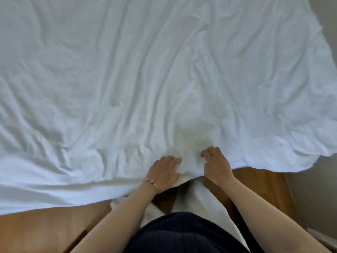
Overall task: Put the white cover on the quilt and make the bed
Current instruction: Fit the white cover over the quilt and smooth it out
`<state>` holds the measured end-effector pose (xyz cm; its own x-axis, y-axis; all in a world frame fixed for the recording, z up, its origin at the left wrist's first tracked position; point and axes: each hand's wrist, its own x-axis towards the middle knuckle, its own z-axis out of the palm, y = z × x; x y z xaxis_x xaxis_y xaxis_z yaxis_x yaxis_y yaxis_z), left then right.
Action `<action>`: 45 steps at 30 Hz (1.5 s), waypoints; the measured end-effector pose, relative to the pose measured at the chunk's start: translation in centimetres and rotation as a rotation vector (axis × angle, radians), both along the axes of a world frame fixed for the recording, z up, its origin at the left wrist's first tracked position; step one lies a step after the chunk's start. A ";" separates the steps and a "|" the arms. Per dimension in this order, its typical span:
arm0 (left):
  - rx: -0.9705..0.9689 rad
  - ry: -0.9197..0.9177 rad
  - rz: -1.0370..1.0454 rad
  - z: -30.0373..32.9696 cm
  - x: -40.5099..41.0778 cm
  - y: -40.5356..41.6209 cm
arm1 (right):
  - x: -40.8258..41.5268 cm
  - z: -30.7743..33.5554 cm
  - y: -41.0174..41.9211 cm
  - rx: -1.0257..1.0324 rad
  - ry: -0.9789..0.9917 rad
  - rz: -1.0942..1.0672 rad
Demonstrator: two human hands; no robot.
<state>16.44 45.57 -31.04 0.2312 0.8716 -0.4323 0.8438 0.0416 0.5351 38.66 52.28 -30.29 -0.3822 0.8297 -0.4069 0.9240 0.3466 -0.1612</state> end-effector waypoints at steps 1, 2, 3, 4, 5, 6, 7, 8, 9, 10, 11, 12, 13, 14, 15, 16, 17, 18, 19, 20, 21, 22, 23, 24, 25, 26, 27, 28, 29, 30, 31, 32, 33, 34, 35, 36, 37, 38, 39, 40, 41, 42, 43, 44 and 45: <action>0.053 0.035 -0.013 -0.3 3.0 0.8 | 2.5 -0.3 0.9 -0.057 -0.118 0.045; 0.070 0.086 -0.013 -0.6 5.7 1.6 | 5.1 -0.5 1.7 -0.088 -0.271 0.107; 0.076 0.149 -0.007 -0.8 8.2 2.4 | 7.5 -0.7 2.4 -0.101 -0.381 0.137; 0.076 0.234 -0.009 -1.0 10.4 2.9 | 9.6 -1.1 3.2 -0.129 -0.414 0.137; 0.077 0.319 0.003 -1.2 12.3 3.7 | 11.3 -1.5 4.1 -0.141 -0.397 0.155; 0.064 0.389 0.037 -1.0 13.7 4.8 | 12.1 -1.5 5.3 -0.137 -0.358 0.187; 0.051 0.438 0.079 -0.6 14.6 6.0 | 12.4 -1.5 6.9 -0.077 -0.327 0.224; 0.041 0.471 0.104 -0.3 15.2 6.9 | 12.6 -1.1 8.6 -0.110 -0.289 0.279; -0.022 0.461 0.141 -0.6 15.5 7.5 | 12.7 -0.9 10.1 -0.120 -0.219 0.316; -0.096 0.427 0.168 -0.8 15.6 7.9 | 12.8 -1.1 11.0 -0.222 -0.232 0.341; -0.179 0.360 0.166 -0.9 15.8 7.8 | 13.2 -1.3 11.2 -0.310 -0.273 0.365; -0.298 0.295 0.138 -0.9 16.2 7.4 | 13.8 -1.3 10.8 -0.383 -0.301 0.375; -0.394 0.252 0.095 -0.5 17.0 6.9 | 14.5 -1.2 10.0 -0.431 -0.308 0.390; -0.441 0.250 0.031 -0.2 17.8 6.3 | 15.3 -1.3 9.2 -0.460 -0.307 0.401; -0.456 0.287 -0.027 0.1 18.5 6.2 | 15.8 -1.3 8.8 -0.483 -0.314 0.394; -0.449 0.326 -0.073 0.1 18.9 6.4 | 16.2 -1.3 8.8 -0.498 -0.305 0.376; -0.447 0.346 -0.102 0.0 19.2 7.0 | 16.6 -1.0 9.3 -0.520 -0.279 0.349; -0.431 0.341 -0.112 0.1 19.4 7.7 | 17.2 -0.7 9.9 -0.534 -0.210 0.308; -0.398 0.326 -0.102 0.1 19.7 8.6 | 18.2 -0.7 10.6 -0.520 -0.125 0.239; -0.369 0.304 -0.082 0.3 20.1 9.6 | 19.4 -0.5 11.3 -0.482 -0.042 0.163; -0.354 0.274 -0.069 0.5 20.9 10.3 | 20.9 -0.2 11.5 -0.423 0.017 0.112; -0.333 0.237 -0.079 0.6 22.0 10.9 | 22.6 0.0 11.7 -0.338 0.039 0.089; -0.310 0.198 -0.095 0.8 23.3 11.4 | 24.5 0.0 11.8 -0.249 0.036 0.072; -0.276 0.168 -0.115 0.9 24.8 12.1 | 26.4 0.0 12.1 -0.162 0.030 0.053; -0.241 0.149 -0.137 1.0 26.4 13.1 | 28.2 0.1 12.7 -0.114 0.011 0.024; -0.196 0.139 -0.161 0.9 28.1 14.4 | 29.9 0.0 13.3 -0.095 -0.006 -0.008; -0.163 0.138 -0.194 0.6 29.8 15.7 | 31.6 0.0 14.0 -0.095 -0.025 -0.034; -0.138 0.138 -0.212 0.5 31.8 16.9 | 33.4 -0.1 14.7 -0.113 -0.038 -0.071; -0.124 0.133 -0.208 0.3 33.9 18.0 | 35.3 -0.1 15.6 -0.142 -0.029 -0.110; -0.112 0.125 -0.189 0.1 35.9 19.0 | 37.1 -0.2 16.5 -0.172 -0.011 -0.130; -0.105 0.119 -0.165 -0.1 38.0 19.9 | 39.0 -0.4 17.3 -0.197 -0.009 -0.123; -0.095 0.114 -0.143 -0.4 40.3 20.7 | 41.0 -0.5 18.1 -0.201 -0.032 -0.092; -0.085 0.113 -0.132 -0.6 42.6 21.4 | 43.2 -0.7 18.8 -0.189 -0.067 -0.063; -0.081 0.119 -0.133 -0.7 45.0 22.0 | 45.4 -0.9 19.3 -0.174 -0.112 -0.053; -0.089 0.126 -0.141 -0.7 47.5 22.5 | 47.6 -1.2 19.7 -0.177 -0.161 -0.077; -0.095 0.130 -0.147 -0.7 49.9 23.0 | 49.9 -1.3 20.2 -0.207 -0.208 -0.127; -0.092 0.129 -0.147 -0.7 52.1 23.6 | 52.2 -1.6 20.5 -0.252 -0.230 -0.198; -0.092 0.127 -0.140 -0.7 54.2 24.2 | 54.6 -1.8 21.0 -0.302 -0.227 -0.273; -0.103 0.126 -0.130 -0.6 56.0 24.9 | 56.8 -2.0 21.6 -0.352 -0.216 -0.325; -0.116 0.131 -0.126 -0.8 57.4 25.6 | 58.9 -2.1 22.2 -0.388 -0.202 -0.328; -0.117 0.147 -0.124 -1.0 58.6 26.3 | 60.5 -2.1 22.9 -0.393 -0.183 -0.287; -0.113 0.176 -0.121 -1.3 59.6 26.8 | 61.6 -2.1 23.6 -0.370 -0.158 -0.234; -0.101 0.207 -0.107 -1.3 60.4 27.4 | 62.1 -2.1 24.3 -0.321 -0.124 -0.219; -0.091 0.234 -0.088 -1.5 61.1 27.9 | 62.3 -2.1 25.1 -0.253 -0.098 -0.259; -0.075 0.253 -0.061 -1.6 61.6 28.6 | 62.2 -2.1 25.9 -0.180 -0.079 -0.345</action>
<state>78.08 74.17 -32.60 0.1589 0.8225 -0.5461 0.9524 0.0181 0.3044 100.89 78.16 -32.42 -0.0548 0.8166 -0.5747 0.9933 -0.0140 -0.1147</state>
